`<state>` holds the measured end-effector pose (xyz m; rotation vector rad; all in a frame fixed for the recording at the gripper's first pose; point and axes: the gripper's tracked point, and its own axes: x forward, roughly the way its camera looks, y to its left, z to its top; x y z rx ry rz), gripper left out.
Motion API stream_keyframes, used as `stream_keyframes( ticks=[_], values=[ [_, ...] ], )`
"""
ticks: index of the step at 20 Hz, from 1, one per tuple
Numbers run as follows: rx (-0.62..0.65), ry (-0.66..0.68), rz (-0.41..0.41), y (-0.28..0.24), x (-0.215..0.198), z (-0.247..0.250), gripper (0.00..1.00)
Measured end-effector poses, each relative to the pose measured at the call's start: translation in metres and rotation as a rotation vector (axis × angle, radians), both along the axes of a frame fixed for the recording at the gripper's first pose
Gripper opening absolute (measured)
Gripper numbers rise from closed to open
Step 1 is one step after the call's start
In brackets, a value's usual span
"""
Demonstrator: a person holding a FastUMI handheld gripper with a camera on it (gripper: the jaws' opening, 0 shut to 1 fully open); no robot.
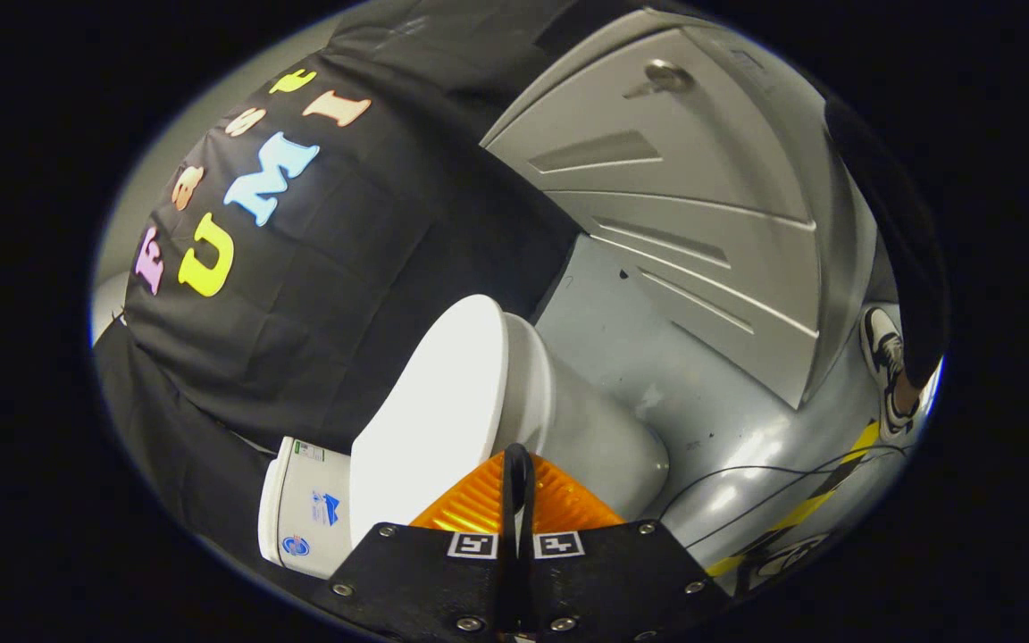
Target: Open the toilet lid.
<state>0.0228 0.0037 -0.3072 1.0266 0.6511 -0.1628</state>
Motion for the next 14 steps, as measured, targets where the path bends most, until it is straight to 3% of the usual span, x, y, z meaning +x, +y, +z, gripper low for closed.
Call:
stream_keyframes(
  ticks=[9, 14],
  values=[
    [-0.167, 0.063, 0.028, 0.001, -0.001, 0.016, 0.01],
    [-0.304, 0.029, 0.065, 0.002, 0.005, 0.059, 0.0]
  ],
)
